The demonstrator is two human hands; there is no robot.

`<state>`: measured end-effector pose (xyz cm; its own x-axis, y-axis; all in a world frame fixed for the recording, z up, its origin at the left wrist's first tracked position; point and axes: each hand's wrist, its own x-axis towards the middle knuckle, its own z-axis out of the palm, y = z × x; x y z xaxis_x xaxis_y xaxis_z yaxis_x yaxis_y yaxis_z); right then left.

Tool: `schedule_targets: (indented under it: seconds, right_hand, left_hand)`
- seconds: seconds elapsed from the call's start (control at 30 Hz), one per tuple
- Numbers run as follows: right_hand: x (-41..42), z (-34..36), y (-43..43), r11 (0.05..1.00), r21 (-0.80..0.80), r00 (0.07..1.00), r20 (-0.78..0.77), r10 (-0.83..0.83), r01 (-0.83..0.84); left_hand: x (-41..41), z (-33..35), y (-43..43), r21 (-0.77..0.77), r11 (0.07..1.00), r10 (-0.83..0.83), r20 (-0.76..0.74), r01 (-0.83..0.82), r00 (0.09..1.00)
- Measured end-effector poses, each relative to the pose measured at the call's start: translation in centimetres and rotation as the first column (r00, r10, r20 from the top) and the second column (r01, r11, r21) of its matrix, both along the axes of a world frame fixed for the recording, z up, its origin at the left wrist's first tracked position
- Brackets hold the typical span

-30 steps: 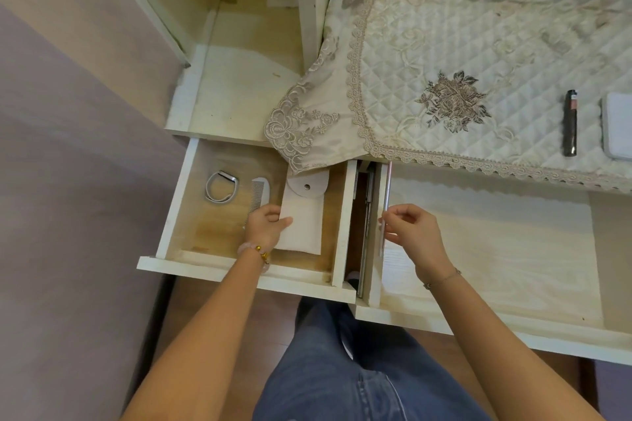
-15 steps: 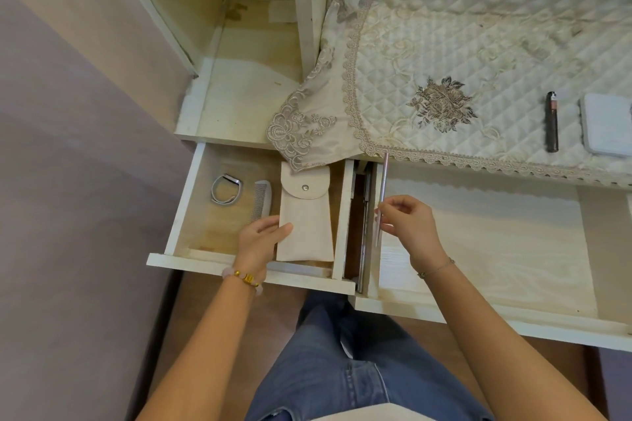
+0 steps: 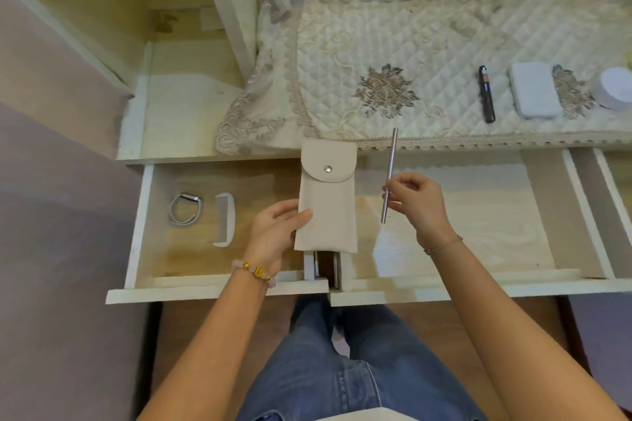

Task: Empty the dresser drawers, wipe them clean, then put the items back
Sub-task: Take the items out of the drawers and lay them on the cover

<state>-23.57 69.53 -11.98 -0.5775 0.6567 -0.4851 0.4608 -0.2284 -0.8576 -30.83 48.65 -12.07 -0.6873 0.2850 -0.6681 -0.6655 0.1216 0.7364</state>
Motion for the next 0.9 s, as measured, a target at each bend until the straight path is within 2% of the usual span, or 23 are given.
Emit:
schedule_targets:
  seconds: [0.23, 0.47, 0.67, 0.9]
  right_hand:
    - [-1.1, -0.1, 5.7, 0.999, 0.019, 0.999, -0.012, -0.043, 0.043]
    - [-4.7, 0.3, 13.0, 0.993, 0.107, 0.999, 0.001, -0.053, 0.053]
    - [-8.3, -0.1, 17.6, 0.970, 0.244, 0.998, 0.069, -0.010, -0.007]
    - [-10.5, -1.1, 19.2, 0.920, 0.376, 0.985, 0.162, 0.053, -0.111]
  left_hand:
    - [-2.7, 1.5, 7.1, 0.031, 0.999, -0.009, -0.039, 0.010, 0.999]
    - [-7.8, 1.9, 16.0, 0.050, 0.999, 0.019, -0.073, -0.016, 0.997]
    - [-11.4, 0.8, 21.2, -0.020, 0.999, 0.031, -0.070, -0.032, 0.997]
    - [-12.4, 0.6, 22.8, -0.098, 0.994, 0.051, -0.060, -0.056, 0.997]
